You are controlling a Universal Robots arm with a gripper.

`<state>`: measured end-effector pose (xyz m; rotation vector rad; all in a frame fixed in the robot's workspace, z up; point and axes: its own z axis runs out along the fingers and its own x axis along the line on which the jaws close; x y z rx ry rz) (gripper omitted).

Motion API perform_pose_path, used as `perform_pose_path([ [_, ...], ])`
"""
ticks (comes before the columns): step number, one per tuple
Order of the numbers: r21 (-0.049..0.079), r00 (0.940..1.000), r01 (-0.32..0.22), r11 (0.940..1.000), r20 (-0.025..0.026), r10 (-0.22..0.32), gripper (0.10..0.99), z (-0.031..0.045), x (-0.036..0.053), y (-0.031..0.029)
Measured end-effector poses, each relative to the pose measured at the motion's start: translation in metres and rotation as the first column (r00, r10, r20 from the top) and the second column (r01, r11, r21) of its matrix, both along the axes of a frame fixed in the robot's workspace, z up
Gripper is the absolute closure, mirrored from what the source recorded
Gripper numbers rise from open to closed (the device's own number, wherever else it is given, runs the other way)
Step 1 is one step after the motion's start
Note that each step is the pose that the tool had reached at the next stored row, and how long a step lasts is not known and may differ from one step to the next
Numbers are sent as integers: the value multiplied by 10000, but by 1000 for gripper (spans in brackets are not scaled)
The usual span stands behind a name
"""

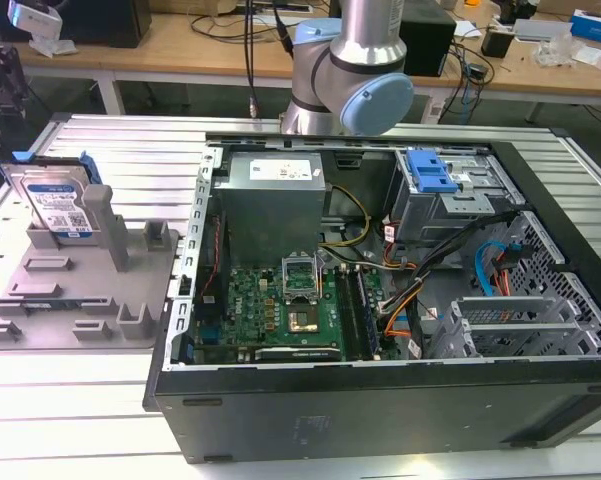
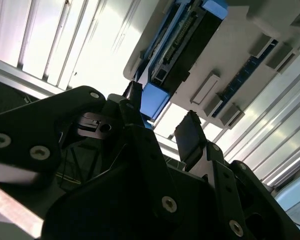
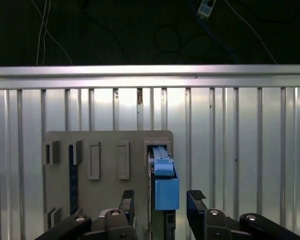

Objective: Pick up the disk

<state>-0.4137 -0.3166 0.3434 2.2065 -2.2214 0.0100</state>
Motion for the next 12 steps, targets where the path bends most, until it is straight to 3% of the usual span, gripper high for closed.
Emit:
perform_pose_path([
  [12,-12,10000,1,10000,2,-1,545,-129,15,5],
])
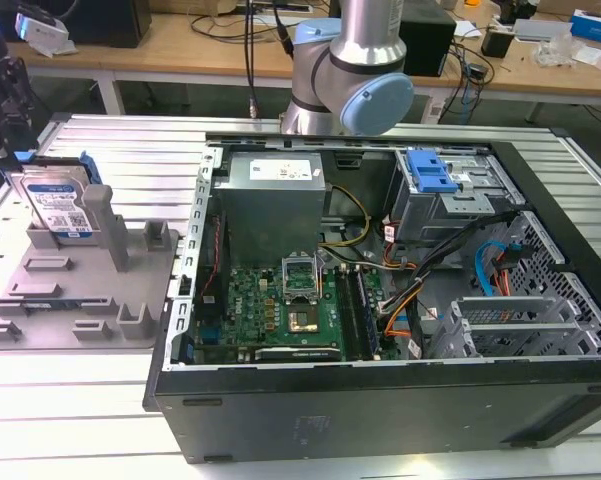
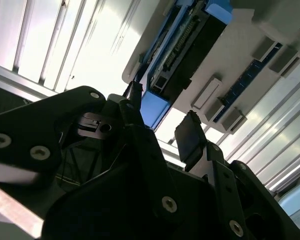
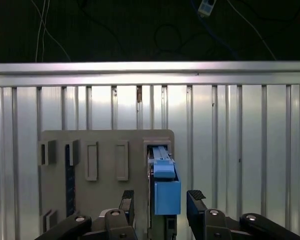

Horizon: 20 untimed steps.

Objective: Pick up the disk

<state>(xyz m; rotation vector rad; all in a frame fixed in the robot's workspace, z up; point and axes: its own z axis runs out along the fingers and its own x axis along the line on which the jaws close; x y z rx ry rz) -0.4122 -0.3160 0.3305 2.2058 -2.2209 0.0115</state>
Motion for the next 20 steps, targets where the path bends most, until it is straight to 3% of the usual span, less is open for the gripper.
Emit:
perform_pose_path([
  [7,-59,10000,-2,10000,-1,2,545,-94,-15,40],
  [20,-77,10000,-1,10000,0,1,545,-203,-25,40],
])
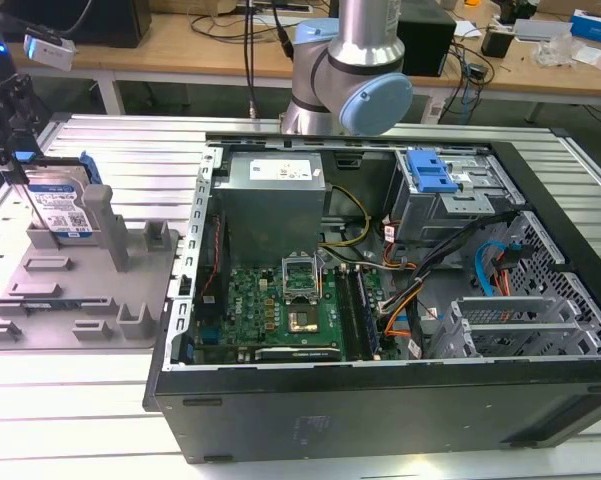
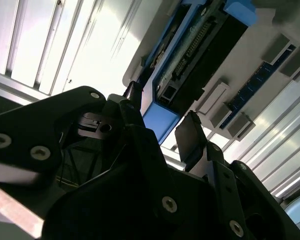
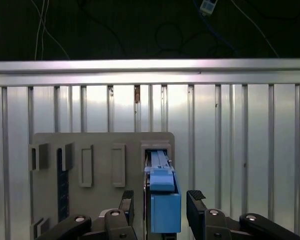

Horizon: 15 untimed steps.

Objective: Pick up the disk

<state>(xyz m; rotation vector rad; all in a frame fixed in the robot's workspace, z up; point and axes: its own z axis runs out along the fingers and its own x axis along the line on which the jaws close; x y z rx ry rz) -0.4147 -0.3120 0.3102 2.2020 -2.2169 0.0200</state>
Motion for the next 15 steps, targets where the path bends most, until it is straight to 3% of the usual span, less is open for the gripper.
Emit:
perform_pose_path([
  [15,-2,10000,0,10000,0,0,557,-93,-6,0],
])
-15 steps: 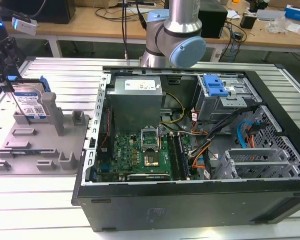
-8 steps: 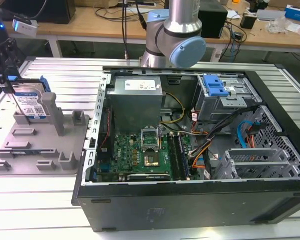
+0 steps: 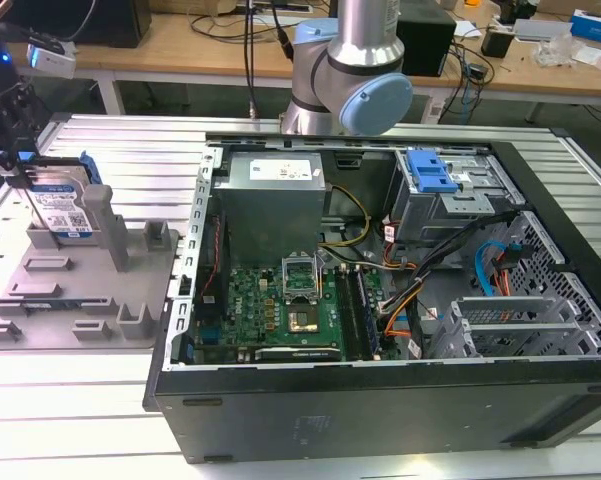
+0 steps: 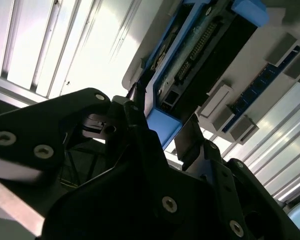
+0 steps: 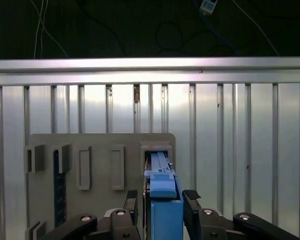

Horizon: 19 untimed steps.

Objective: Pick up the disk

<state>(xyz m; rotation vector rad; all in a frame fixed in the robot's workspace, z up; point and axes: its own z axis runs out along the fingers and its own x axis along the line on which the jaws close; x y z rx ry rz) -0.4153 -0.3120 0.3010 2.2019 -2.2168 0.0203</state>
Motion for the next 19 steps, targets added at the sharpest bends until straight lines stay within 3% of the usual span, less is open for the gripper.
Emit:
perform_pose_path([
  [1,0,10000,0,10000,0,0,631,-5,0,0],
  [19,0,10000,0,10000,0,0,631,-37,-1,0],
])
